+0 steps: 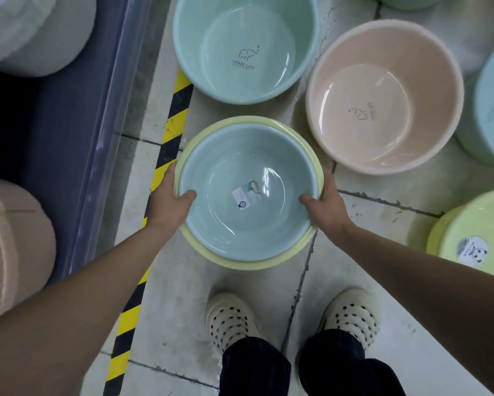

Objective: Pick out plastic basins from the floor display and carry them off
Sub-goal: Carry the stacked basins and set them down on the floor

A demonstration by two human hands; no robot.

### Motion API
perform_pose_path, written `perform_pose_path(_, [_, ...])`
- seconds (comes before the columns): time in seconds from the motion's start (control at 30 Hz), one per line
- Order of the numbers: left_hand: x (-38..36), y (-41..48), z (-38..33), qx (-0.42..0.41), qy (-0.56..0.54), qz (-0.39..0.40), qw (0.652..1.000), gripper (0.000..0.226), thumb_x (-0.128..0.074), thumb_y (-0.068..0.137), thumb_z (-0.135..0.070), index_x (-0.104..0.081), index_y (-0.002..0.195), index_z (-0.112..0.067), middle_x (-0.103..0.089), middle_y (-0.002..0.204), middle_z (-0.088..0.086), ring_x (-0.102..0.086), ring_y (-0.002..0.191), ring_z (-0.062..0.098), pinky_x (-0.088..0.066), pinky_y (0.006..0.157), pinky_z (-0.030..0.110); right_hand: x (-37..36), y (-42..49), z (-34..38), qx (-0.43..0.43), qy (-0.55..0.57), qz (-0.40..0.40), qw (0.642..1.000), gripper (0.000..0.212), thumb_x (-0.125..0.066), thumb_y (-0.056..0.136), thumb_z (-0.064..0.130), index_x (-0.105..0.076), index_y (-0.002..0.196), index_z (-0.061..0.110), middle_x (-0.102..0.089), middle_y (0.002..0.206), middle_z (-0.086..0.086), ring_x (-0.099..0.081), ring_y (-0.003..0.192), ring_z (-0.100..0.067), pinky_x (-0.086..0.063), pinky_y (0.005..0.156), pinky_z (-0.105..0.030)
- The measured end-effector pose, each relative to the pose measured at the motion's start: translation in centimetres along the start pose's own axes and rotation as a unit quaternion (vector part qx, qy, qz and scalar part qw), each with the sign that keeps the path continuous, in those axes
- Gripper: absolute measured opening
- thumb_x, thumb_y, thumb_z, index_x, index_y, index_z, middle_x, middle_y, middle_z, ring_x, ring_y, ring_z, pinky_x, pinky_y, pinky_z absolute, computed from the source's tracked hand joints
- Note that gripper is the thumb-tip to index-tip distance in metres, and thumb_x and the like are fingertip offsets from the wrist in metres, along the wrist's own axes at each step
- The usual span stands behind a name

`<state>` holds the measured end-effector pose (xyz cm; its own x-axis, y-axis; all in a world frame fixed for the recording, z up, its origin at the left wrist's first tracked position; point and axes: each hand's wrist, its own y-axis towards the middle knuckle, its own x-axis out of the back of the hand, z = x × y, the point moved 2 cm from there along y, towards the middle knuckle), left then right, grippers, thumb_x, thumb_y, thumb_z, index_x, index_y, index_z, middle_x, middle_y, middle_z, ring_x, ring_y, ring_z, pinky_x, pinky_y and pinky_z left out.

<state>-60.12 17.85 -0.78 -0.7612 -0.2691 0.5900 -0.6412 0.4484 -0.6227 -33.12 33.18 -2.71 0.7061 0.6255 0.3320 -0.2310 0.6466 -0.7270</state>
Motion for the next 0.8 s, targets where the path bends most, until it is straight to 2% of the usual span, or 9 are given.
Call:
perform_pose_path(0.07, [0.2,-1.8,-1.8,-0.027,-0.020,-0.014,0.999,0.065,-0.063,0.085,-0.014,-0.042,0.141,-0.040,-0.063,0.110,-0.012,-0.062,0.099,0.016,-0.051,0.088,0.029,1.8,-1.9,0.1,-0.003,0.028,-0.011,1.000,0.064,-0.059,0.085,0.013,-0.032,0.139,0.033,-0.055,0.101,0.017,-0.058,0.094,-0.006,-0.050,0.068,-0.026])
perform_pose_path(0.2, [-0.4,-6.3,-7.1,-0.083,-0.047,0.000,0.995,0.057,-0.064,0.084,-0.004,-0.052,0.133,-0.031,-0.066,0.109,-0.010,-0.063,0.085,-0.009,-0.052,0.076,0.015,8.1,-6.3,1.1,0.008,0.042,-0.034,0.998,0.064,-0.059,0.083,0.011,-0.033,0.137,0.034,-0.054,0.102,0.018,-0.058,0.095,-0.007,-0.051,0.073,-0.031])
perform_pose_path(0.27, [-1.4,-9.0,-10.5,-0.100,-0.048,0.011,0.994,0.053,-0.065,0.083,-0.005,-0.052,0.122,-0.038,-0.065,0.107,-0.012,-0.064,0.090,-0.003,-0.053,0.077,0.022,12.2,-8.9,1.4,0.006,0.060,-0.058,0.997,0.066,-0.059,0.082,0.012,-0.033,0.137,0.037,-0.055,0.104,0.020,-0.058,0.097,-0.006,-0.051,0.073,-0.029])
perform_pose_path(0.3, [-2.2,-10.3,-12.2,-0.106,-0.044,0.023,0.993,0.051,-0.065,0.082,-0.008,-0.052,0.118,-0.041,-0.066,0.108,-0.012,-0.065,0.094,0.005,-0.054,0.079,0.027,14.4,-10.3,1.3,0.006,0.074,-0.071,0.995,0.068,-0.059,0.079,0.013,-0.034,0.137,0.039,-0.056,0.108,0.019,-0.058,0.100,-0.007,-0.051,0.077,-0.030])
perform_pose_path(0.4, [-4.5,-14.2,-17.8,-0.132,-0.004,0.074,0.989,0.051,-0.063,0.077,-0.016,-0.054,0.123,-0.035,-0.064,0.114,-0.003,-0.062,0.103,0.019,-0.054,0.087,0.040,20.9,-15.0,0.9,-0.001,0.105,-0.110,0.988,0.076,-0.060,0.077,0.013,-0.033,0.141,0.042,-0.055,0.119,0.017,-0.058,0.107,-0.007,-0.050,0.086,-0.034])
perform_pose_path(0.47, [-6.4,-16.8,-22.0,-0.158,0.036,0.103,0.981,0.053,-0.064,0.077,-0.016,-0.055,0.128,-0.028,-0.061,0.116,0.001,-0.059,0.104,0.019,-0.051,0.091,0.040,25.3,-18.3,0.2,-0.018,0.127,-0.138,0.982,0.076,-0.062,0.081,0.010,-0.031,0.144,0.040,-0.053,0.121,0.019,-0.058,0.105,-0.007,-0.050,0.088,-0.035])
perform_pose_path(0.6, [-11.0,-22.6,-29.8,-0.216,0.107,0.158,0.958,0.053,-0.065,0.080,-0.014,-0.055,0.132,-0.022,-0.056,0.115,0.003,-0.054,0.103,0.016,-0.044,0.091,0.028,33.1,-23.7,-2.5,-0.083,0.173,-0.166,0.967,0.086,-0.063,0.070,0.025,-0.029,0.146,0.041,-0.055,0.132,0.009,-0.060,0.112,-0.019,-0.051,0.096,-0.047])
perform_pose_path(0.7, [-15.0,-26.2,-34.2,-0.254,0.145,0.195,0.936,0.052,-0.065,0.079,-0.016,-0.055,0.130,-0.022,-0.057,0.111,0.003,-0.055,0.105,0.019,-0.046,0.094,0.033,37.8,-26.8,-5.2,-0.103,0.198,-0.192,0.956,0.086,-0.065,0.066,0.027,-0.032,0.145,0.040,-0.058,0.129,0.007,-0.060,0.112,-0.021,-0.051,0.096,-0.050])
perform_pose_path(0.8, [-18.8,-28.7,-37.0,-0.279,0.195,0.227,0.913,0.055,-0.062,0.075,-0.029,-0.054,0.129,-0.025,-0.060,0.107,0.002,-0.056,0.102,0.020,-0.049,0.093,0.038,40.9,-28.9,-7.7,-0.118,0.208,-0.219,0.946,0.086,-0.062,0.064,0.028,-0.034,0.145,0.032,-0.057,0.123,0.001,-0.057,0.109,-0.026,-0.049,0.094,-0.044])
